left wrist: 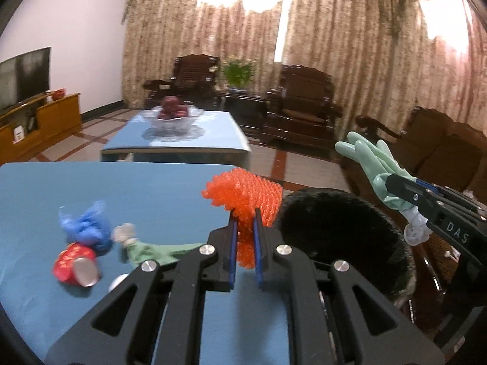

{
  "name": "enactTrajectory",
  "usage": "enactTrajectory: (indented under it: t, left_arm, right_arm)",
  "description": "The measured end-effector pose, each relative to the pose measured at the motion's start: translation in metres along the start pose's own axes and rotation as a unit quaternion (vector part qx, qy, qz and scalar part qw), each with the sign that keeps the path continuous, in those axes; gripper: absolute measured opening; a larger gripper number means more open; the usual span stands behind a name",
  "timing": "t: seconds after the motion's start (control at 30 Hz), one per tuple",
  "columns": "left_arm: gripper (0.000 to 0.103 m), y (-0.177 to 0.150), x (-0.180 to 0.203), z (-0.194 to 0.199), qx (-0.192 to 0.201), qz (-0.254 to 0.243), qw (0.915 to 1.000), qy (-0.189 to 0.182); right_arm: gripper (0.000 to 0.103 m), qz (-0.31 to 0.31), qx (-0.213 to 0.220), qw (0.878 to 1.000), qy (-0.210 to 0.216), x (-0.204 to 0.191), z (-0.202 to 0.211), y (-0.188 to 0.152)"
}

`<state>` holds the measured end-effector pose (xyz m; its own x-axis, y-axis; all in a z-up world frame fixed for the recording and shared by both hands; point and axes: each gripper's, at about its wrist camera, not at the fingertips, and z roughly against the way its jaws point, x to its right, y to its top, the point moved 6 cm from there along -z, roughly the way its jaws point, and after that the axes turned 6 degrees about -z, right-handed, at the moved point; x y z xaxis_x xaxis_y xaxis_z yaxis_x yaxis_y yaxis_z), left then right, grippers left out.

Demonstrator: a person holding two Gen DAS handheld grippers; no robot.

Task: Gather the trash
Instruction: 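Carry the net and glove over the bin and open both tools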

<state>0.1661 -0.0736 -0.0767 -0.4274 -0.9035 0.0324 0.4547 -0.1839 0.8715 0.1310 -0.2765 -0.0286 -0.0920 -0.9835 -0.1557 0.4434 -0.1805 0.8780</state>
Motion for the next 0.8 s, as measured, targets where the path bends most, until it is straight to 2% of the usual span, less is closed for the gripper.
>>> enactTrajectory:
  t: [0.3,0.63,0.7,0.8]
  left_arm:
    - [0.008,0.000,0.072,-0.049,-0.012,-0.029,0.9981,-0.052]
    - [0.008,-0.007,0.112,-0.099,-0.043,-0.043,0.9946,-0.085]
    - [0.009,-0.009,0.116,-0.107,-0.050,-0.046,0.9935,-0.092]
    - [0.014,-0.012,0.120,-0.114,-0.060,-0.048,0.9917,-0.103]
  right_arm:
    - [0.016,-0.030,-0.021,0.998,-0.050,0.073,-0.020,-0.012]
    - [0.016,-0.054,-0.057,0.994,-0.074,0.122,-0.049,-0.041]
    - [0.018,-0.056,-0.063,0.993,-0.078,0.127,-0.054,-0.046]
    - [0.026,-0.062,-0.071,0.992,-0.087,0.137,-0.060,-0.051]
